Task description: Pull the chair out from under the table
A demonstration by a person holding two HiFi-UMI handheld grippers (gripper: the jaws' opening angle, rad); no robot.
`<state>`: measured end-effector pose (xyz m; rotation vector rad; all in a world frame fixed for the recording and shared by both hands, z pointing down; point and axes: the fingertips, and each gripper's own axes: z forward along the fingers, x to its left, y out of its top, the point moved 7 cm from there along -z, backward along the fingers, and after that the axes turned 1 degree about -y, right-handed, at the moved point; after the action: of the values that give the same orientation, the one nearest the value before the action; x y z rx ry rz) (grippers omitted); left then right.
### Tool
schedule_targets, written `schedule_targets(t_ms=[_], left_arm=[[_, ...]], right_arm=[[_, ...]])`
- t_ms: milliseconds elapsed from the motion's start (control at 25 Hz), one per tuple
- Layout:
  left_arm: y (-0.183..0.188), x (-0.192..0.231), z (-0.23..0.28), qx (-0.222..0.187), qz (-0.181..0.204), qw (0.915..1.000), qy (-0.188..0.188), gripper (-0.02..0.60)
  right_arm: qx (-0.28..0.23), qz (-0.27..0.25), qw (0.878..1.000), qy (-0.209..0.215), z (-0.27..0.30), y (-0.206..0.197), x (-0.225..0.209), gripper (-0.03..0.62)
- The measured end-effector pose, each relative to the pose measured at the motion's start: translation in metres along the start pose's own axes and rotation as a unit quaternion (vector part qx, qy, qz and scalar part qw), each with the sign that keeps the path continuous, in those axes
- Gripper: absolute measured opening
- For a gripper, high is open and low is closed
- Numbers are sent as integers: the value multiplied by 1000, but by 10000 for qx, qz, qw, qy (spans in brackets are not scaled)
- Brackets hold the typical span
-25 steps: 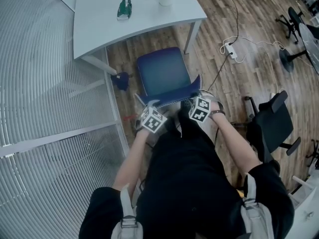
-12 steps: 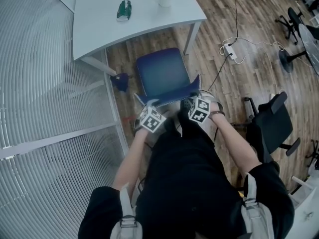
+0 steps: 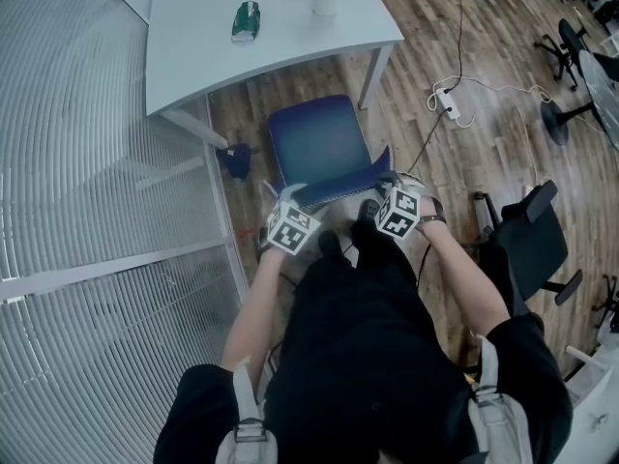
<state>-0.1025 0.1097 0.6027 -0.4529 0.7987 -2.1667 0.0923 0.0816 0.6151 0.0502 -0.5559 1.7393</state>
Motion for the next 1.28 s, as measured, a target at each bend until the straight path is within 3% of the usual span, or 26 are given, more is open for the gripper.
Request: schedule_targets(t_ms=[480, 680, 840, 1000, 1080, 1280], left_arm=[[52, 22, -32, -635, 81, 9966, 521, 270], [84, 23, -38, -1016, -24, 9908, 891, 215], [107, 19, -46, -1246, -17, 9859, 1119, 190], [134, 13, -65, -1735, -117, 9744, 1426, 136], [145, 10, -76, -1964, -115, 9674, 1596, 97], [164, 3, -97, -2225, -84, 9566, 1880, 87]], right_arm=[[-751, -84, 9957, -538, -42, 46, -58, 61], [-1283, -87, 9889, -744, -66, 63, -80, 46], [-2080, 27, 9760, -640, -96, 76, -97, 34], [-2801, 31, 9570, -754, -126, 87, -114, 3], [-3033, 116, 9497, -765, -139, 91, -121, 3], [-3507, 319, 9333, -708, -161, 94, -134, 2]])
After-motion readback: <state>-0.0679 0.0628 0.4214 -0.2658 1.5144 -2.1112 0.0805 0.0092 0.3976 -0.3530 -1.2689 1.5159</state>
